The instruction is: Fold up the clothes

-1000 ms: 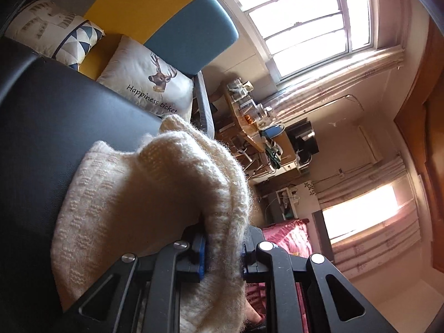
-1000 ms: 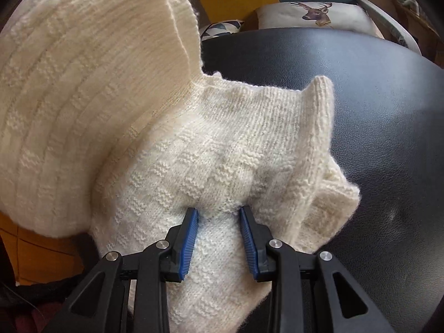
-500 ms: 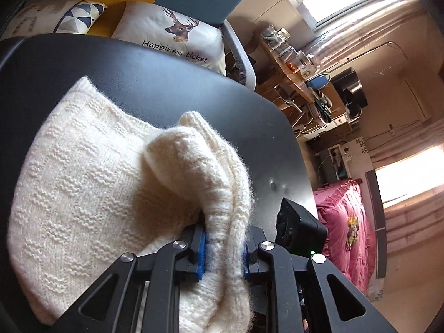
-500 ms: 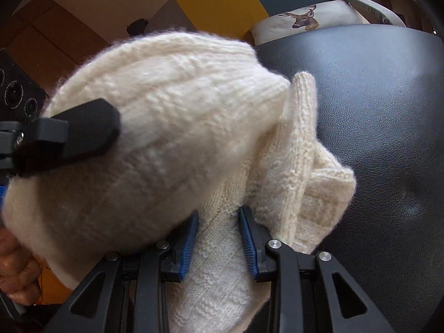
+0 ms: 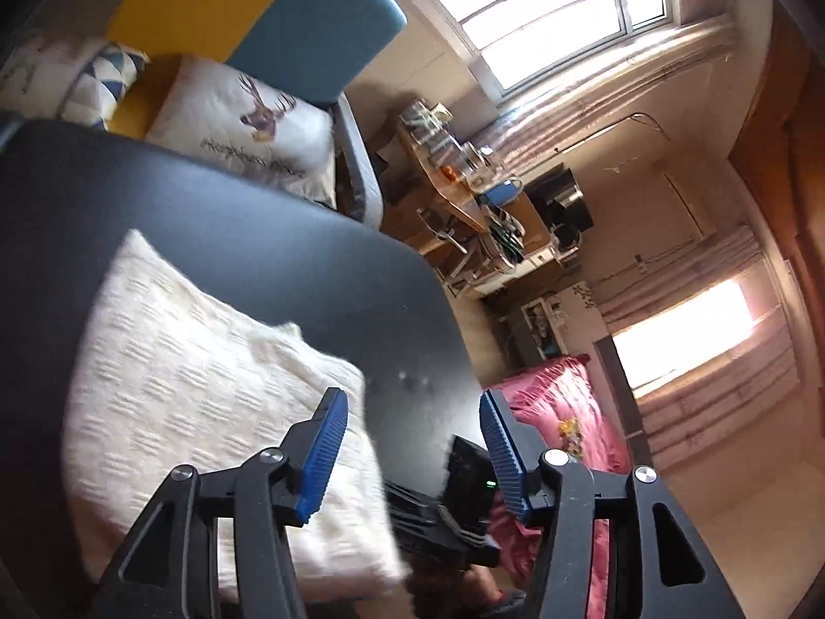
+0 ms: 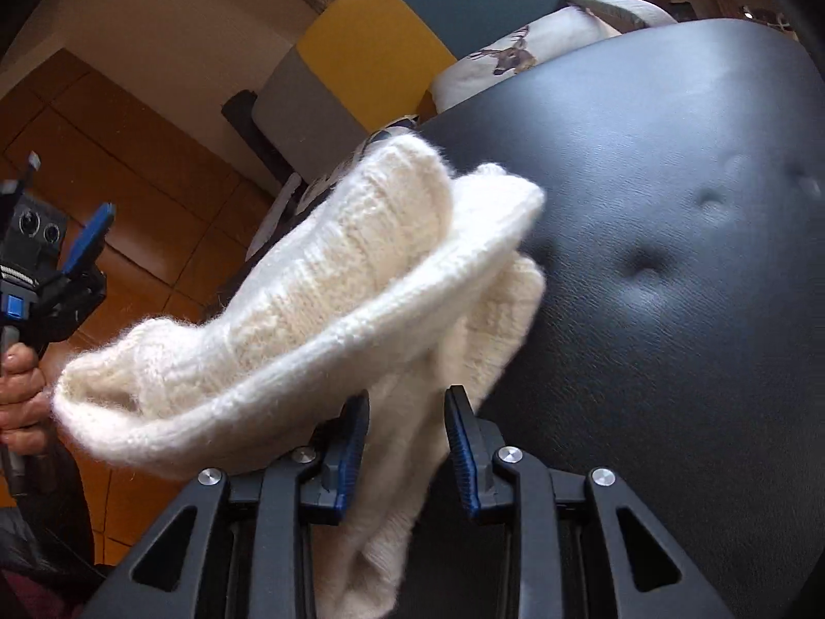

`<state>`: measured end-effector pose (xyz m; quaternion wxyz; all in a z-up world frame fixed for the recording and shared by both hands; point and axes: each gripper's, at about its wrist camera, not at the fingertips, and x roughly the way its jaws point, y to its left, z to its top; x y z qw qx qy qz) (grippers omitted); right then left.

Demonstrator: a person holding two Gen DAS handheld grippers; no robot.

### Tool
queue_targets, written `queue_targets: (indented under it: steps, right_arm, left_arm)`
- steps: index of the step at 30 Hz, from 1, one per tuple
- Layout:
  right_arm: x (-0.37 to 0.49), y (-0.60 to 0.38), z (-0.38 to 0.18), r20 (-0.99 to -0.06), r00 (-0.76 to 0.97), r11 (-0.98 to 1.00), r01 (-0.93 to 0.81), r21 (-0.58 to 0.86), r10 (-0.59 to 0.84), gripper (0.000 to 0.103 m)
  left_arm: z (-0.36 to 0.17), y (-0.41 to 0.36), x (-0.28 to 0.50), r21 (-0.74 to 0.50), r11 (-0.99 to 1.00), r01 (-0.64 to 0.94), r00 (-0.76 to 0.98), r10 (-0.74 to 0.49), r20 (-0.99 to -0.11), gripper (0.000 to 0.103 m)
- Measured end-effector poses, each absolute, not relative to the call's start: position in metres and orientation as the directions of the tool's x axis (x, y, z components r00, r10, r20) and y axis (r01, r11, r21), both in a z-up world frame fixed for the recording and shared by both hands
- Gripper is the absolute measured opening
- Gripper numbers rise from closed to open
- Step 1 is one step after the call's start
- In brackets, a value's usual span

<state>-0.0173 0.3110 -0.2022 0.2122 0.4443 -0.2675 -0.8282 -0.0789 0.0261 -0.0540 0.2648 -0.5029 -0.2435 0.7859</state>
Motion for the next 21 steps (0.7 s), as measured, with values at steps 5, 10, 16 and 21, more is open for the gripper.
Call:
queue_targets:
  steps: [5, 10, 16, 21]
  right_arm:
    - [0.017, 0.338, -0.203, -0.631, -0.571, -0.781, 0.029, 0.624, -0.525, 0.032]
    - [0.049, 0.338, -0.133, -0.477, -0.616, -0.720, 0.223, 0.658, -0.627, 0.033]
    - [0.022, 0.250, -0.090, -0.548, -0.419, -0.690, 0.412, 0.596, -0.724, 0.035]
    - [0.011, 0.199, -0.111, -0.657, -0.198, -0.664, 0.445, 0.602, -0.728, 0.035]
  left_arm:
    - [-0.050, -0.026, -0.071, -0.611, -0.772, -0.179, -0.431, 0.619, -0.656, 0.055]
    - [-0.065, -0.040, -0.067, -0.619, -0.762, -0.192, -0.444, 0.630, -0.637, 0.053]
    - [-0.088, -0.048, -0.062, -0.640, -0.739, -0.210, -0.443, 0.655, -0.612, 0.053]
    - [-0.098, -0.039, -0.069, -0.641, -0.718, -0.270, -0.415, 0.688, -0.596, 0.053]
